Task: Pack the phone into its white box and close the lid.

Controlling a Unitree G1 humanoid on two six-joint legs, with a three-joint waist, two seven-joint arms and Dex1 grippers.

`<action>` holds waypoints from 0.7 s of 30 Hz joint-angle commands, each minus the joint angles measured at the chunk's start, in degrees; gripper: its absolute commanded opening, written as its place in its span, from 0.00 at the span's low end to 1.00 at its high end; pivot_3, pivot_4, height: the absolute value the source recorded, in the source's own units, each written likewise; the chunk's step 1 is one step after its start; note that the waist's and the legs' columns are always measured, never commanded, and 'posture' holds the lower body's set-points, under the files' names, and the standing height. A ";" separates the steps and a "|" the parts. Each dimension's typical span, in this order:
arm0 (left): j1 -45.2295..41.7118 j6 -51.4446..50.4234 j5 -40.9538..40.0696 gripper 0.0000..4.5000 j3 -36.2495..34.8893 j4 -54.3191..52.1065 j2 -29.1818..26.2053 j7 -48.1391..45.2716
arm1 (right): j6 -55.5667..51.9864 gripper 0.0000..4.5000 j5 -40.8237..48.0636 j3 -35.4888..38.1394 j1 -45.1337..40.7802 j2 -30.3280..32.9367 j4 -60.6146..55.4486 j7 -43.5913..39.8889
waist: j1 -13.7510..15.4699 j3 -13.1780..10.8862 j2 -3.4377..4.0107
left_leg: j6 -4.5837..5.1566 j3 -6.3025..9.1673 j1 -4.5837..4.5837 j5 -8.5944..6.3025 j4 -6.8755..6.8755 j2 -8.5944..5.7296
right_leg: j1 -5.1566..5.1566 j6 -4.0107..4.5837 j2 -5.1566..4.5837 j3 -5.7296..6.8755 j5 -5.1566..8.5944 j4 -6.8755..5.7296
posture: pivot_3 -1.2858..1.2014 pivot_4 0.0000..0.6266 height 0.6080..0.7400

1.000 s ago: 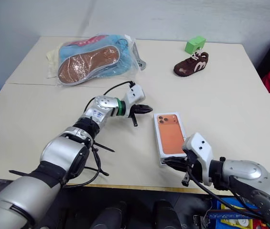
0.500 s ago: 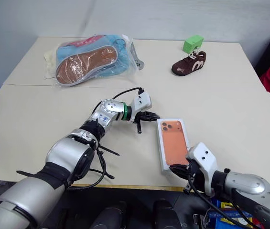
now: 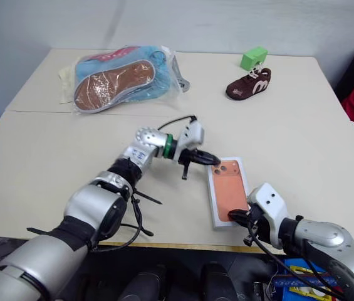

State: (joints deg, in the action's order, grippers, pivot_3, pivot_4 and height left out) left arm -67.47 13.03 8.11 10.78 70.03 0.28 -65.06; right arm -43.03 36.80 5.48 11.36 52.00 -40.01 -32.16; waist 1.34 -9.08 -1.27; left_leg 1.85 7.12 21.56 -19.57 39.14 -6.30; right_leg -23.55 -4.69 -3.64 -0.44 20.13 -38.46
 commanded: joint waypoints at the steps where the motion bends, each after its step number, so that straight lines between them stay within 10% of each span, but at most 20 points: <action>1: 1.15 1.67 4.76 0.00 4.35 -0.67 -1.75 1.82 | 5.63 0.01 -9.81 -4.13 2.16 0.56 4.00 0.13 | -0.05 0.16 -0.21 | -0.01 0.01 -0.09 0.00 -0.01 0.02 | 0.00 0.00 0.04 0.00 0.00 -0.02 | 0.52 0.24 1.00; 8: 3.16 -8.69 -5.68 0.19 -2.02 -11.11 -10.95 -11.98 | 11.75 0.13 -1.97 9.00 3.21 -0.26 4.55 -10.46 | -0.33 0.28 -0.36 | -0.14 -0.08 -0.38 0.03 -0.03 0.07 | 0.11 -0.02 0.11 -0.09 -0.01 0.13 | 0.52 0.24 1.00; 13: 13.51 -32.41 -19.45 0.52 -5.69 -39.68 -26.62 -26.24 | 11.77 0.49 4.54 20.76 2.82 6.42 11.19 -27.96 | -0.89 0.12 -0.14 | -0.19 0.08 -0.32 -0.02 -0.10 0.08 | -0.09 -0.02 0.15 -0.05 -0.01 -0.13 | 0.52 0.24 1.00; 21: 37.62 -51.59 -35.41 0.99 -18.07 -70.07 -54.93 -23.51 | 13.71 1.00 4.06 27.22 -4.52 15.38 30.03 -44.49 | -1.12 -0.08 0.24 | -0.20 0.20 -0.43 -0.10 -0.12 0.12 | 0.06 0.00 0.17 -0.09 0.00 0.38 | 0.52 0.24 1.00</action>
State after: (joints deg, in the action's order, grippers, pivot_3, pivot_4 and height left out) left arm -32.04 -36.67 -24.01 -3.44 5.37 -52.55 -86.00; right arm -31.19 41.39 30.98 7.98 66.22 -12.05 -73.86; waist 0.22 -9.16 -1.02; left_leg 1.65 7.33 21.13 -19.68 39.02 -6.17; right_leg -23.47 -4.69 -3.47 -0.51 20.13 -38.04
